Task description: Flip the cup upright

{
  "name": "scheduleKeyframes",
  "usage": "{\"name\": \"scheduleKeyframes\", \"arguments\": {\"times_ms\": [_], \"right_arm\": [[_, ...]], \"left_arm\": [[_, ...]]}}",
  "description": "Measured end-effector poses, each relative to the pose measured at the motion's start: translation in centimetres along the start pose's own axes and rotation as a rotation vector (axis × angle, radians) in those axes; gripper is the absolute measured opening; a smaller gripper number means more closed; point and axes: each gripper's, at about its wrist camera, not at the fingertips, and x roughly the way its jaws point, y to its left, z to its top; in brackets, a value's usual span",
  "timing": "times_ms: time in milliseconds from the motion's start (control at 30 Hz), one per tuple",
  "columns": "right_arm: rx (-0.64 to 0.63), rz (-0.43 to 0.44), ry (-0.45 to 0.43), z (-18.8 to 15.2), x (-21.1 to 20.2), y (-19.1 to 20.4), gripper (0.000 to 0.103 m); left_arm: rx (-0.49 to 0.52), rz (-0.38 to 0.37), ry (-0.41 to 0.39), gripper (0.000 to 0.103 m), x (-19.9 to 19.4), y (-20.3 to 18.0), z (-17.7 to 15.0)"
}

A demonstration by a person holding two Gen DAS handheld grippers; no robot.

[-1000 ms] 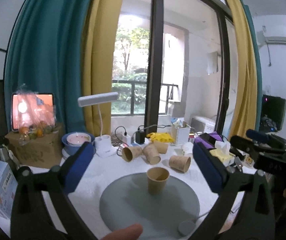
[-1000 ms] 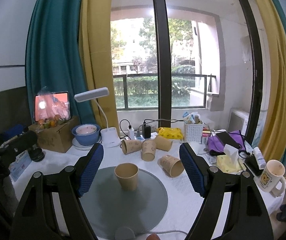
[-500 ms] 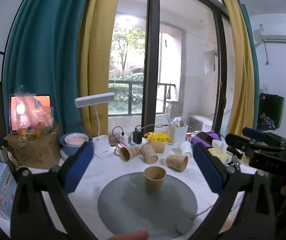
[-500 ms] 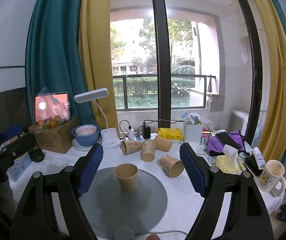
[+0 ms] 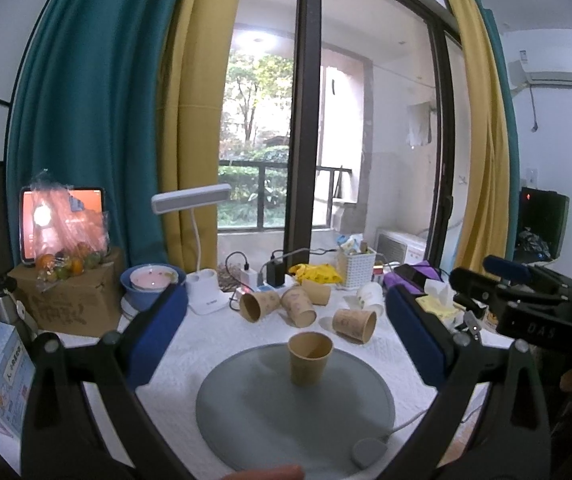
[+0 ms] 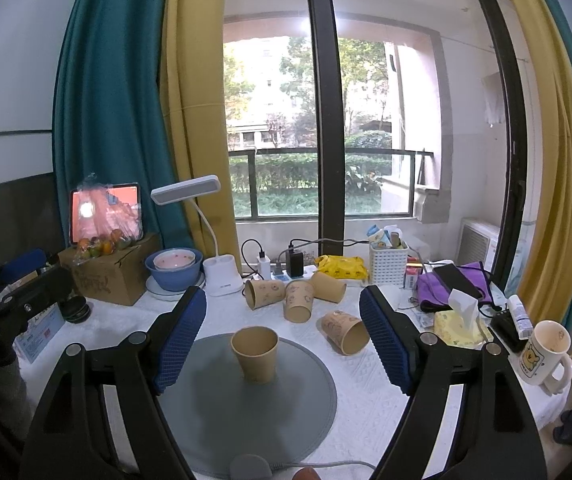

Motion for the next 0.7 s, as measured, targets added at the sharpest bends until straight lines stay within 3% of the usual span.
{"name": "scheduleKeyframes", "arguments": {"times_ms": [700], "right_arm": [[-0.008, 0.018, 0.013, -0.14, 0.12, 0.45, 0.082]], "left_arm": [[-0.016, -0.005, 0.009, 0.1, -0.25, -0.46, -0.36]]}}
